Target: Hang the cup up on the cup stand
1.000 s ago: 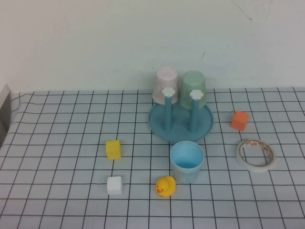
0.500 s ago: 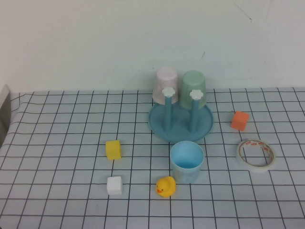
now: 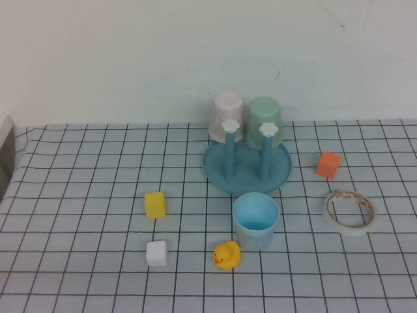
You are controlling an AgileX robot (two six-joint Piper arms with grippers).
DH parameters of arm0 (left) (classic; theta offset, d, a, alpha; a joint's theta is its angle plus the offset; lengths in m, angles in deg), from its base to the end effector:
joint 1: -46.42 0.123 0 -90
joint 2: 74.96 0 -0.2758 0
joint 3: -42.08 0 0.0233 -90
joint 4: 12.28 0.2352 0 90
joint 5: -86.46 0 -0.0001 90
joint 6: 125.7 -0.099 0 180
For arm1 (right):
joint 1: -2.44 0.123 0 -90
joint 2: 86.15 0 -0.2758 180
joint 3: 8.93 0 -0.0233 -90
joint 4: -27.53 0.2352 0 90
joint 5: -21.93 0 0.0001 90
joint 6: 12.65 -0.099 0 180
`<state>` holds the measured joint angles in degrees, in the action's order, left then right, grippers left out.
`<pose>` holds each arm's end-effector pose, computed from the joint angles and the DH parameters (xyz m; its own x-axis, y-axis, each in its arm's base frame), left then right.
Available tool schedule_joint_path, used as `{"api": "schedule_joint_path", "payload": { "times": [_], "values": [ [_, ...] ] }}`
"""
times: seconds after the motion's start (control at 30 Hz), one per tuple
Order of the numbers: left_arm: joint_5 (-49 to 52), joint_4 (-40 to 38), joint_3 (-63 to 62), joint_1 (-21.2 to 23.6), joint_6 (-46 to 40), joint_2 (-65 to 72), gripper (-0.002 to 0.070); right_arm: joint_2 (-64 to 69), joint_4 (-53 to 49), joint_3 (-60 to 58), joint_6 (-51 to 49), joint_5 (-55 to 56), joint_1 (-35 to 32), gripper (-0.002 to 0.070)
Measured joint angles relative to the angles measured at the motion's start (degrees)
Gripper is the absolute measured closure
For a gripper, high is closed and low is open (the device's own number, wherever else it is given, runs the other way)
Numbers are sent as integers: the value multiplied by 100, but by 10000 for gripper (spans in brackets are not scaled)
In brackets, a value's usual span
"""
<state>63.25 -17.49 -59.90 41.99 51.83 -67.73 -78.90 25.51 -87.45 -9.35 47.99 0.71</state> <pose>0.0465 -0.0001 0.2466 0.4639 -0.0765 -0.8826 0.0645 0.9965 -0.0525 0.0448 0.0002 0.2482 0.5004 -0.1043 -0.8595 0.0617 0.9945 -0.0848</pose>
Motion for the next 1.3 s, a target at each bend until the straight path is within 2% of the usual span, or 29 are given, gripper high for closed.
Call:
{"api": "schedule_joint_path", "payload": {
  "times": [0.23,0.5,0.7,0.83,0.97,1.3],
  "values": [
    [-452,0,0,0,0,0,677,0,282,0,129,811,0,678],
    [-719,0,0,0,-9,0,676,0,954,0,156,1094,0,678],
    [374,0,-954,0,-300,0,676,0,1327,0,576,1077,0,678],
    [1530,0,-2027,0,-655,203,677,0,1389,298,1431,323,0,678],
    [2628,0,-3081,4,-766,790,676,11,1389,1040,1710,-707,0,677],
    [3356,0,-3308,4,-879,1188,676,1085,1389,2701,1456,-3194,0,677]
  ]
}}
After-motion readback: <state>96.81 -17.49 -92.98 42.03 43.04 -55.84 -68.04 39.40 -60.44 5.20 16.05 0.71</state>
